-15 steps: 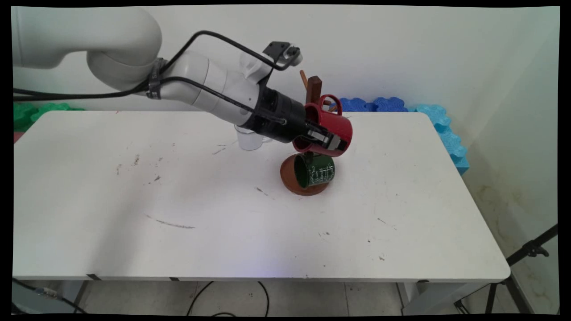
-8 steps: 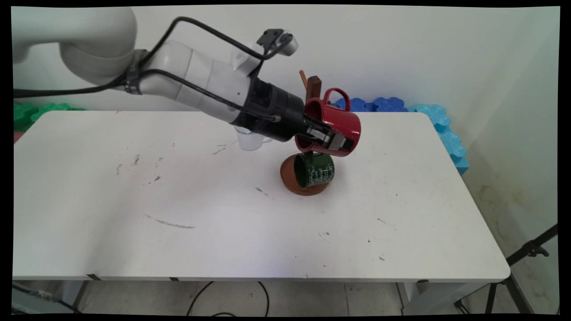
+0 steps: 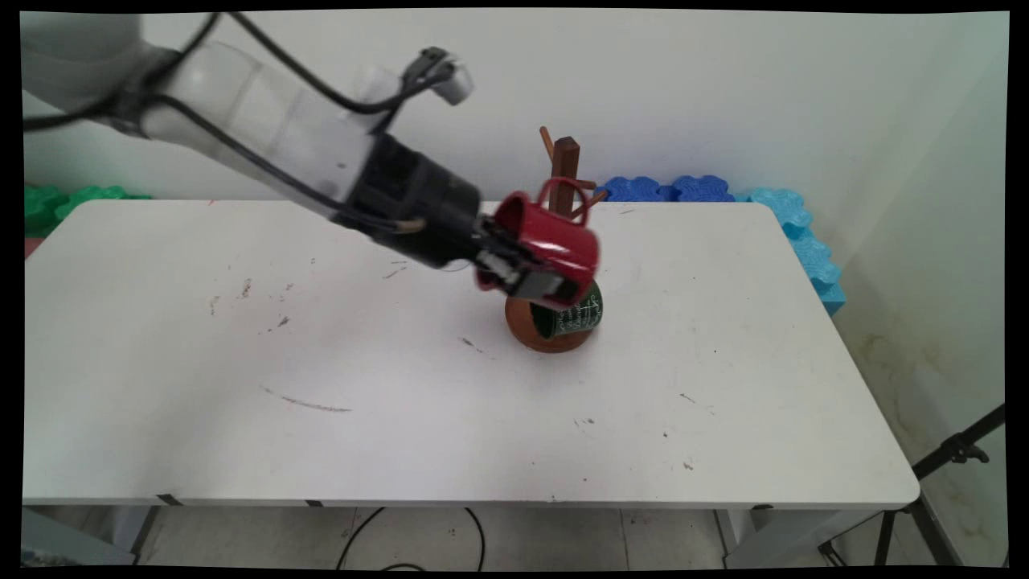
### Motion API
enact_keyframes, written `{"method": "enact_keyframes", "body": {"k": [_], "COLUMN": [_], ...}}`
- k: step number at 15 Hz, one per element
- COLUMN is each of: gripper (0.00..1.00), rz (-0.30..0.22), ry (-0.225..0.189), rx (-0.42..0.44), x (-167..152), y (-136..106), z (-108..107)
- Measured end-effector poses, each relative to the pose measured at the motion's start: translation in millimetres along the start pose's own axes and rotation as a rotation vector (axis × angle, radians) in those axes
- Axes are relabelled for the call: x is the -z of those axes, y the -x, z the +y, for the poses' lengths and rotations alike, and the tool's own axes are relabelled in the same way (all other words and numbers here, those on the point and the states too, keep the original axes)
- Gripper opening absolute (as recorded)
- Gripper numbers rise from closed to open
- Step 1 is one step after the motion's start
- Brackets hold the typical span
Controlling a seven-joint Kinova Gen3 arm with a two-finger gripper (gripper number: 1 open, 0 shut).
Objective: Place the picked object on the table
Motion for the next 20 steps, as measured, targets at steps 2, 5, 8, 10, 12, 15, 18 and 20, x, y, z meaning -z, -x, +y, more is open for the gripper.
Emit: {"method": "enact_keyframes", "body": {"k": [2,5,8,10,12,15,18,20], "gripper": [0.00,0.00,0.00,0.00,0.00,0.00,0.00,0.00], "rz": [-0.053,-0.135,-0.235,-0.286,-0.346,-0.434,-0.505,-0.533], "ry": [-0.016,-0.048,-0.087,-0.105,-0.126,-0.166,-0.192,-0.201], "rx": [-0.023,-0.062,-0.118,-0.155,-0.202,-0.275,-0.335,-0.357], "x": [20,43,65,74,80,81,72,65], "y": [6,14,27,34,40,50,56,58], "z": [-9,-25,-45,-56,-69,-89,-107,-114]}}
